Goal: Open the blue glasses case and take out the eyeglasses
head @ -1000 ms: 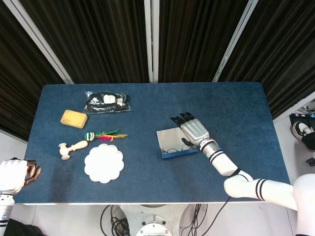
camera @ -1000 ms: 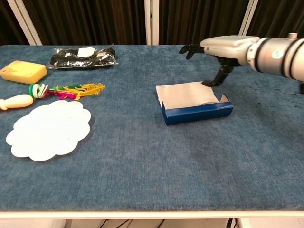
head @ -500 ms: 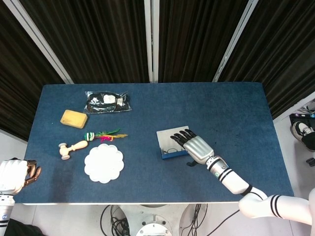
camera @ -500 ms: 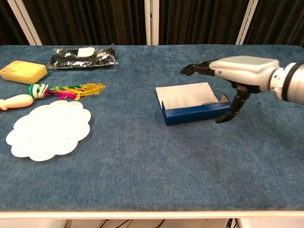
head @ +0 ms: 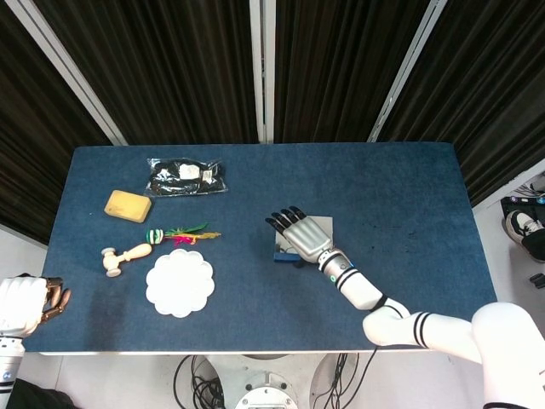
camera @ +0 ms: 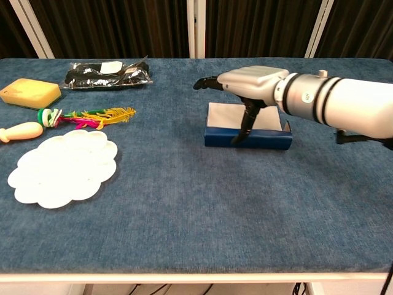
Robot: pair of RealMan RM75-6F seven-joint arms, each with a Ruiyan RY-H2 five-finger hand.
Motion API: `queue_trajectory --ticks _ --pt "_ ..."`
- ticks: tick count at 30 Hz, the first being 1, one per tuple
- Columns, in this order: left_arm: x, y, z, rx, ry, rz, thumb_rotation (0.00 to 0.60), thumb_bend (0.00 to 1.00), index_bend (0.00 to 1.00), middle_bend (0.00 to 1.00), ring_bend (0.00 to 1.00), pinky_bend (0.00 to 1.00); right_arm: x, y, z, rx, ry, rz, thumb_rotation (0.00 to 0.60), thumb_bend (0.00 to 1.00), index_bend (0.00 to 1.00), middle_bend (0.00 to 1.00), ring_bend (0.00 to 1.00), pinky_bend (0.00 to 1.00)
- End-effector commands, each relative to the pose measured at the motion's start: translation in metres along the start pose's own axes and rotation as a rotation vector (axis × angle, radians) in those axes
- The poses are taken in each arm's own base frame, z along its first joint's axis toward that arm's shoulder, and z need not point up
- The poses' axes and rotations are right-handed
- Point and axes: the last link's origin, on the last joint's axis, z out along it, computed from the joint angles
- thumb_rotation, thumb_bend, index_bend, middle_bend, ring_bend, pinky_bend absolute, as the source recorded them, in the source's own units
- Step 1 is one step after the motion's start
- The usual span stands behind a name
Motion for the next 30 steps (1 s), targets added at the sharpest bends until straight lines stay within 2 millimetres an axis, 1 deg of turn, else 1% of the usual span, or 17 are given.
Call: queue_trajectory --ticks 1,3,8,11,13,15,17,19,21,25,28,30 --pt "0.000 0.000 0.000 0.000 0.000 0.000 0.600 0.39 0.84 0.99 0.84 0.66 0.006 -0.006 0.024 -0.027 -0.006 0.011 0.600 0.03 0.00 0.06 0.00 0.00" --pt "0.000 0.000 0.000 0.000 -0.001 -0.001 0.600 0.39 0.84 0.99 0.84 0.66 0.008 -0.005 0.031 -0.048 -0.006 0.019 0.600 0.04 0.00 0.06 0.00 0.00" --pt "0.000 -0.001 0.000 -0.001 -0.003 -0.001 0.600 0.39 0.84 0.99 0.84 0.66 0.016 0.008 0.047 -0.124 0.002 0.038 0.600 0.06 0.00 0.07 0.00 0.00" --pt "0.000 0.000 0.000 -0.001 -0.003 -0.001 0.600 0.39 0.84 0.98 0.84 0.66 0.019 0.020 0.051 -0.166 -0.002 0.039 0.600 0.07 0.00 0.08 0.00 0.00" --pt "0.000 0.000 0.000 -0.001 -0.003 -0.002 0.600 0.39 0.84 0.98 0.84 0.66 0.023 0.026 0.049 -0.182 0.002 0.058 0.600 0.08 0.00 0.08 0.00 0.00" --pt "0.000 -0.001 0.000 -0.002 -0.003 -0.002 0.600 0.39 0.84 0.98 0.84 0.66 0.028 0.029 0.043 -0.176 0.016 0.087 0.600 0.08 0.00 0.08 0.00 0.00" --pt "0.000 -0.001 0.000 -0.002 -0.004 -0.002 0.600 0.39 0.84 0.98 0.84 0.66 0.033 0.035 0.030 -0.161 0.035 0.107 0.600 0.08 0.00 0.08 0.00 0.00" --pt "0.000 0.000 0.000 -0.003 -0.003 -0.002 0.600 0.39 0.84 0.98 0.84 0.66 0.037 0.045 0.017 -0.160 0.052 0.104 0.600 0.08 0.00 0.08 0.00 0.00" --pt "0.000 0.000 0.000 -0.003 -0.003 0.000 0.600 0.39 0.84 0.98 0.84 0.66 0.038 0.059 0.003 -0.175 0.055 0.086 0.600 0.08 0.00 0.08 0.00 0.00" --pt "0.000 0.000 0.000 -0.002 -0.003 0.002 0.600 0.39 0.84 0.98 0.84 0.66 0.031 0.088 -0.020 -0.227 0.027 0.061 0.600 0.07 0.00 0.08 0.00 0.00" --pt "0.000 0.000 0.000 -0.001 -0.003 0.002 0.600 0.39 0.84 0.98 0.84 0.66 0.022 0.099 -0.026 -0.253 0.000 0.064 0.600 0.06 0.00 0.08 0.00 0.00" --pt "0.000 0.001 0.000 0.000 -0.002 0.003 0.600 0.39 0.84 0.98 0.84 0.66 0.017 0.102 -0.027 -0.257 -0.014 0.067 0.600 0.04 0.00 0.08 0.00 0.00"
